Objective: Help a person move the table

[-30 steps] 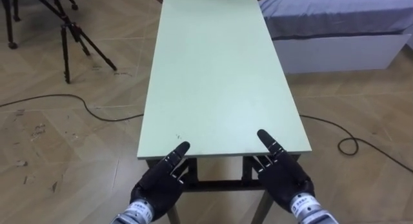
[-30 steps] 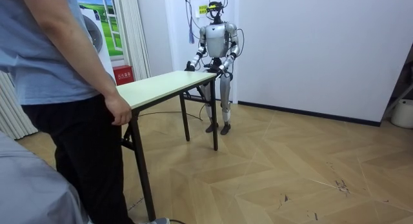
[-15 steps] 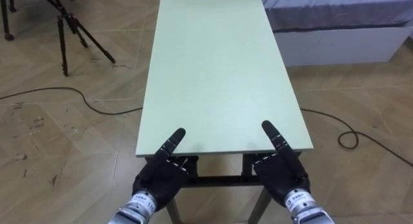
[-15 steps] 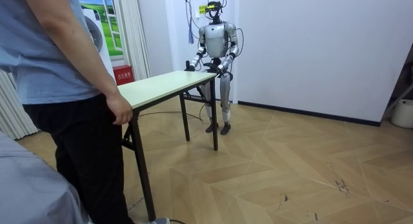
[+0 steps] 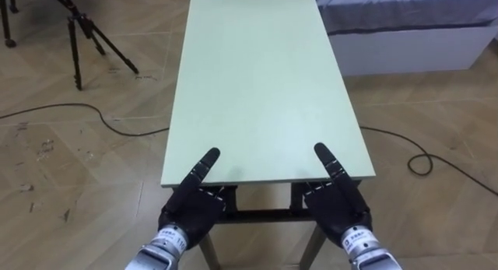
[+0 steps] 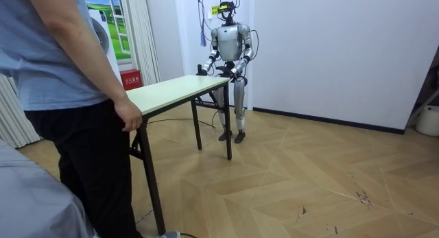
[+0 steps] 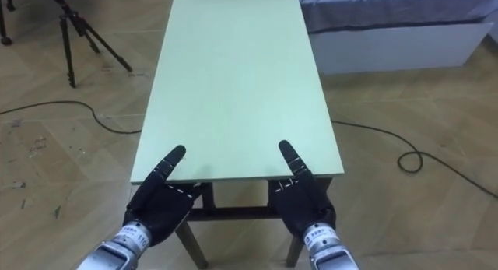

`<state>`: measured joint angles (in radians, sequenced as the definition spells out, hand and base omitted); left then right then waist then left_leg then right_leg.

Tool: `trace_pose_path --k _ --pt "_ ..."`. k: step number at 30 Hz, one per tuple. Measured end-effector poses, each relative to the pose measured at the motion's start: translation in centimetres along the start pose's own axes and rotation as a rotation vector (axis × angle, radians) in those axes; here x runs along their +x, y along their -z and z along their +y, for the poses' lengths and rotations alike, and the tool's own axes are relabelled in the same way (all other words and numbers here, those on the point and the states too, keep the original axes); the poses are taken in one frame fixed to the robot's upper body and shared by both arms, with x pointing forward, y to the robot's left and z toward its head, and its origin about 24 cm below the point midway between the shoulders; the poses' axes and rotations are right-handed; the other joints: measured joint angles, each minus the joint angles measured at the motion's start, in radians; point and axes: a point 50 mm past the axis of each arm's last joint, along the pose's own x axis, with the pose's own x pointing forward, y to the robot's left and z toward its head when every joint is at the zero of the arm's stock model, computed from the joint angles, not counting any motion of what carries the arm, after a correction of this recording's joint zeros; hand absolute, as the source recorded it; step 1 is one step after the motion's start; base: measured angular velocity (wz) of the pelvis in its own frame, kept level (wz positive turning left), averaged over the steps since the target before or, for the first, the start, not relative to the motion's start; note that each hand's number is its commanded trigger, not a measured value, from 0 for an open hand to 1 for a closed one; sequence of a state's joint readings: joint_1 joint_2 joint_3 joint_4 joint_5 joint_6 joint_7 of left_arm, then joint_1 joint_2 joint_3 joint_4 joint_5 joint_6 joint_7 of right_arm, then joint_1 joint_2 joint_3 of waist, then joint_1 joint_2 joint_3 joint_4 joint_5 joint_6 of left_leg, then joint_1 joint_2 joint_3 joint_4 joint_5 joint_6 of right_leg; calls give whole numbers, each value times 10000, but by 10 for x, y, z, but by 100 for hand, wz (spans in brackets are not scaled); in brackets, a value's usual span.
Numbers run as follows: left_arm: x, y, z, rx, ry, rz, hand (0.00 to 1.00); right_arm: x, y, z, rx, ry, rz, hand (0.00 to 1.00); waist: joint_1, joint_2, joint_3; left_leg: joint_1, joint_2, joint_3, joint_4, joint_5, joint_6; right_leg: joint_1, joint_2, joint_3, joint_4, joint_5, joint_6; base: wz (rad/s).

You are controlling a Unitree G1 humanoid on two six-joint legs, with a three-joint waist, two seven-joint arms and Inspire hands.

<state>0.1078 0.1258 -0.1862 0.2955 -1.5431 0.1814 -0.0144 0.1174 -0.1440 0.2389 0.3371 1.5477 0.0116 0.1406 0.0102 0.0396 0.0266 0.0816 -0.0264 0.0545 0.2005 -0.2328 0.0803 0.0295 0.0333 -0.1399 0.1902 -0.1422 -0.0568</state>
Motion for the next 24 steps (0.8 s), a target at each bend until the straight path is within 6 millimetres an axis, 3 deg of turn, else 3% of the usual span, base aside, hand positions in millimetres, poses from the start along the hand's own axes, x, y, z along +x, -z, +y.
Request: trace_pose_path --k 8,14,24 --pt "2 3 -3 -78 -358 -50 100 -1 0 -9 1 1546 -7 100 342 -20 -6 -11 14 1 -17 12 -16 -114 8 29 121 -6 -7 -2" --pt "1 2 2 -127 -1098 -312 100 0 8 -9 -504 1666 153 100 239 -126 -16 -5 14 -59 -26 12 -15 -111 13 32 112 -6 -7 0" --pt "1 2 4 112 -1480 -377 100 0 9 -9 -771 1660 188 100 223 -125 -16 -25 -5 -105 -29 12 -15 -87 12 59 -5 -5 -7 0"
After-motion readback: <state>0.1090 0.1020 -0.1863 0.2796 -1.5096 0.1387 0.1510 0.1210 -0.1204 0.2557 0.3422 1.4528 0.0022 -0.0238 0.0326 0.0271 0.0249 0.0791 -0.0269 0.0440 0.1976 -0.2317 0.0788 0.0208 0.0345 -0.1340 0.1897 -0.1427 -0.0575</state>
